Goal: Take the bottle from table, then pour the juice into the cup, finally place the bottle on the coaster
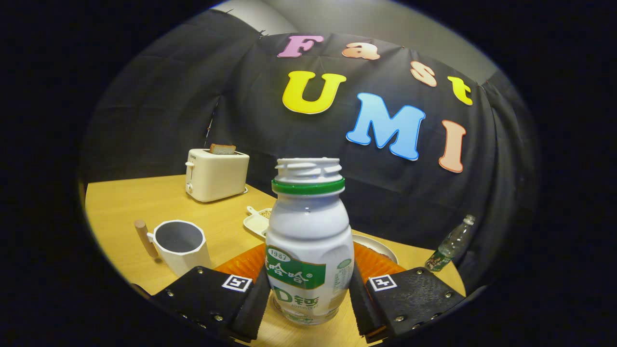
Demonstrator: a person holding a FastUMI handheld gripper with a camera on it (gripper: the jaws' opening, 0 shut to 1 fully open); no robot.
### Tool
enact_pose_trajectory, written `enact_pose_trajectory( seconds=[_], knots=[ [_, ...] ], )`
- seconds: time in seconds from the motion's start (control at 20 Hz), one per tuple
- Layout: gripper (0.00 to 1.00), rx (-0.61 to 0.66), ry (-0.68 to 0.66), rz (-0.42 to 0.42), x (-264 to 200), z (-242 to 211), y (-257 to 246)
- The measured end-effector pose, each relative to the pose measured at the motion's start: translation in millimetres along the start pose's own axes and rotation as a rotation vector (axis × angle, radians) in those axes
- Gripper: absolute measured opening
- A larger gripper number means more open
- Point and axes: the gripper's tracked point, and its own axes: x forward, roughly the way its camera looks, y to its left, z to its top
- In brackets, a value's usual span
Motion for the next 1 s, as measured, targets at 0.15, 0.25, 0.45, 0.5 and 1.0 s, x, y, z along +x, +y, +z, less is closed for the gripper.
enact_pose_trajectory(
  seconds=[0.15, 0.25, 0.45, 0.5, 1.0],
  knots=[
    [0.73, 0.168, -0.003, 0.020, 9.1, -6.4, -3.7],
    [0.73, 0.214, 0.009, 0.001, 17.1, -15.0, -12.3],
    [0.73, 0.253, 0.005, -0.022, 27.6, -24.1, -23.5],
    [0.73, 0.261, 0.006, -0.022, 28.7, -25.9, -22.8],
    [0.73, 0.233, -0.005, -0.010, 43.3, -36.2, -11.5]
  ],
)
